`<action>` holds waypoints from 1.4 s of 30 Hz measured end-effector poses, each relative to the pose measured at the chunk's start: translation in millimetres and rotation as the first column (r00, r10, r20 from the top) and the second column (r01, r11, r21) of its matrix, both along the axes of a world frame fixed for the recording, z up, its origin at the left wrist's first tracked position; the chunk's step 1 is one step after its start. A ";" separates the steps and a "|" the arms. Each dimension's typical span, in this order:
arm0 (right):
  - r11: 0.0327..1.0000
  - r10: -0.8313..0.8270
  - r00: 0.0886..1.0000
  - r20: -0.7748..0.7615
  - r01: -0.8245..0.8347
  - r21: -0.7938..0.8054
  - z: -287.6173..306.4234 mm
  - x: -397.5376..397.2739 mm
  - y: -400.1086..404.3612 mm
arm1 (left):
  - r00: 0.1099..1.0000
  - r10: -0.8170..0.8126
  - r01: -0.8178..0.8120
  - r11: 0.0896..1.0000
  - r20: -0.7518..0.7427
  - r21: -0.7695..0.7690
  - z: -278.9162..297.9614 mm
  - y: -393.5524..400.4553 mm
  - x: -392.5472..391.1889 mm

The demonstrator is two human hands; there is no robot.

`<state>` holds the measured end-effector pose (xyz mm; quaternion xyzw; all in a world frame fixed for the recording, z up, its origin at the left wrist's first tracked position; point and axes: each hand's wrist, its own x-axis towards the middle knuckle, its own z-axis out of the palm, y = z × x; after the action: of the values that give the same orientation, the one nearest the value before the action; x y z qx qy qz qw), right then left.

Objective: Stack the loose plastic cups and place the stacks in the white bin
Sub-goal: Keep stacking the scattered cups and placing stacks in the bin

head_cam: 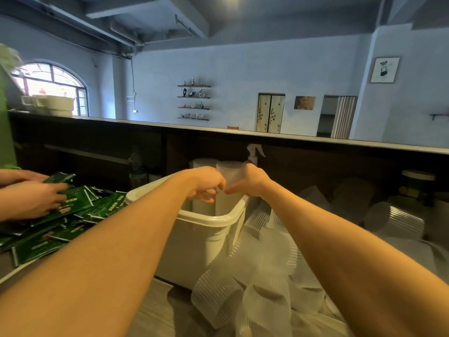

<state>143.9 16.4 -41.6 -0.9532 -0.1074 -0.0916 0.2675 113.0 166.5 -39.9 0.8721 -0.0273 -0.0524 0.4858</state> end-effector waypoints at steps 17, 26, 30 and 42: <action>0.989 -0.085 0.996 0.026 0.087 -0.119 -5.4 29.8 3.1 | 0.997 -0.069 0.072 0.956 -0.022 0.285 -12.4 -6.1 1.2; 0.997 -0.028 0.996 0.081 0.034 -0.074 1.6 8.9 -10.5 | 0.958 -0.057 -0.017 0.968 0.281 0.251 9.8 -5.8 -21.3; 0.999 -0.041 0.971 0.236 0.038 0.020 2.0 -30.2 -24.6 | 0.904 -0.033 -0.101 0.952 0.427 0.289 11.4 -9.1 -41.8; 0.948 0.233 0.964 0.130 -0.195 -0.250 -33.2 -149.1 -76.9 | 0.545 0.226 -0.305 0.950 0.807 -0.060 -30.8 -47.4 -161.4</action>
<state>-5.2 -60.5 -74.8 -0.9505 -0.2412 -0.1236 0.1519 -48.4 119.2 -70.8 0.8146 -0.1094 0.4206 0.3840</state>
